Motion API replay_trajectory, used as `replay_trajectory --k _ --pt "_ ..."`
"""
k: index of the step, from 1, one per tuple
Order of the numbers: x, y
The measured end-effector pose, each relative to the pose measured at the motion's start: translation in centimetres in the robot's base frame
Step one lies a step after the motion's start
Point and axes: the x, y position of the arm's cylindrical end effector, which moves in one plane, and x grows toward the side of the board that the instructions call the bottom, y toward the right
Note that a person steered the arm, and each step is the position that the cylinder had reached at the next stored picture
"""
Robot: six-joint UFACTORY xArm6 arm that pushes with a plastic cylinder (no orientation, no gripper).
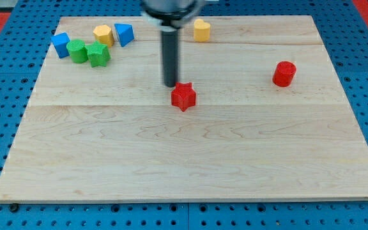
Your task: Slide the yellow heart towards the top center of the board
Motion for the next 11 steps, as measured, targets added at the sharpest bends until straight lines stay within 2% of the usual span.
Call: replay_trajectory --k 1,2,3,4,5,6,8,9,10,11 --pt "1.2 -2.2" --pt "5.3 4.0" --pt "5.7 11.0" --pt "6.0 13.3" --pt "7.9 6.0" --pt "4.5 10.9" --pt "3.5 11.4" --pt "2.4 18.3" --pt "3.9 14.7" --pt "0.9 10.8"
